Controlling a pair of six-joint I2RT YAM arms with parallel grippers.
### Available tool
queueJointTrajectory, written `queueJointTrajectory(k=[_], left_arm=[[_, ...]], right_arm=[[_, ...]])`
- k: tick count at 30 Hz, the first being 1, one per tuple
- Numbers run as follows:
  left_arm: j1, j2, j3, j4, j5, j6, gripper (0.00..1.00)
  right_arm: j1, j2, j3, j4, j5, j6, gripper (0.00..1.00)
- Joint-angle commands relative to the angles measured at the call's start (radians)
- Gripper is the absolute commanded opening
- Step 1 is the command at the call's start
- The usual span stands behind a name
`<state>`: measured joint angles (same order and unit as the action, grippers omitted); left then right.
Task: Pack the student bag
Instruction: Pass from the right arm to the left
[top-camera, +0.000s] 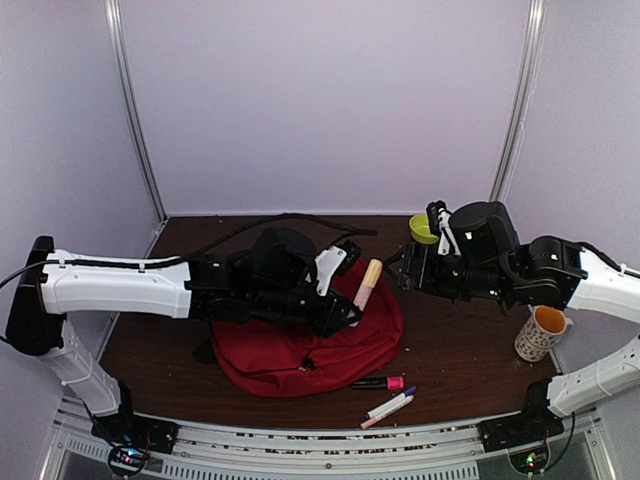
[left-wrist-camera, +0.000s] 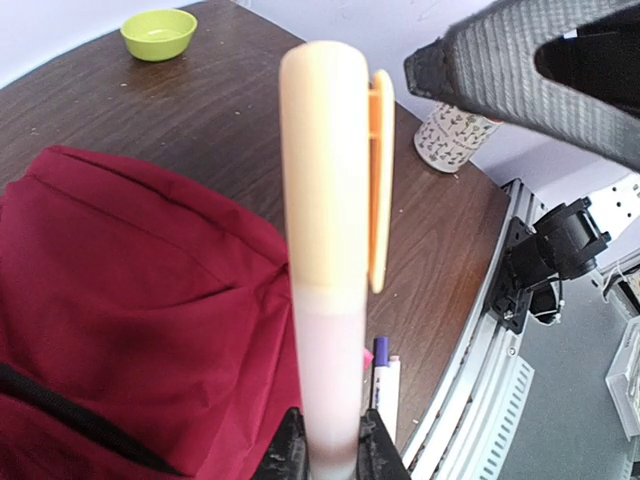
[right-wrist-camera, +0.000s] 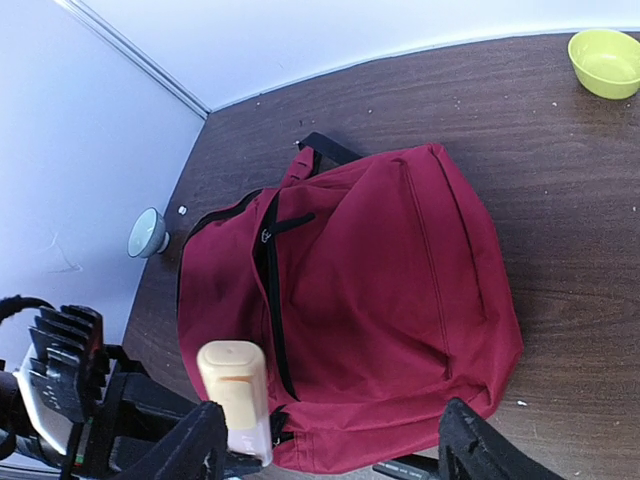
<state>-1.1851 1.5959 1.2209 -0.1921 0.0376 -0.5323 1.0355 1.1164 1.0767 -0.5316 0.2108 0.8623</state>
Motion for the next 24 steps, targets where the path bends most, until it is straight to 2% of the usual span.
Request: queueJointTrajectory(k=[1, 3, 12, 24], left_arm=[[-0.004, -0.075, -0.04, -0.037, -0.069, -0.003, 0.0], [-0.003, -0.101, -0.064, -0.066, -0.095, -0.005, 0.0], [-0.003, -0.198, -0.108, -0.301, -0.166, -0.026, 0.0], [0.045, -0.206, -0.068, -0.54, -0.08, -0.019, 0.0]], right_arm=[[-0.023, 0.006, 0.034, -0.039, 0.028, -0.092, 0.75], [-0.031, 0.005, 0.035, -0.045, 0.037, -0.117, 0.77], [-0.076, 0.036, 0.027, -0.043, 0.009, -0.159, 0.77], [-0.09, 0.068, -0.009, -0.007, -0.034, -0.173, 0.77]])
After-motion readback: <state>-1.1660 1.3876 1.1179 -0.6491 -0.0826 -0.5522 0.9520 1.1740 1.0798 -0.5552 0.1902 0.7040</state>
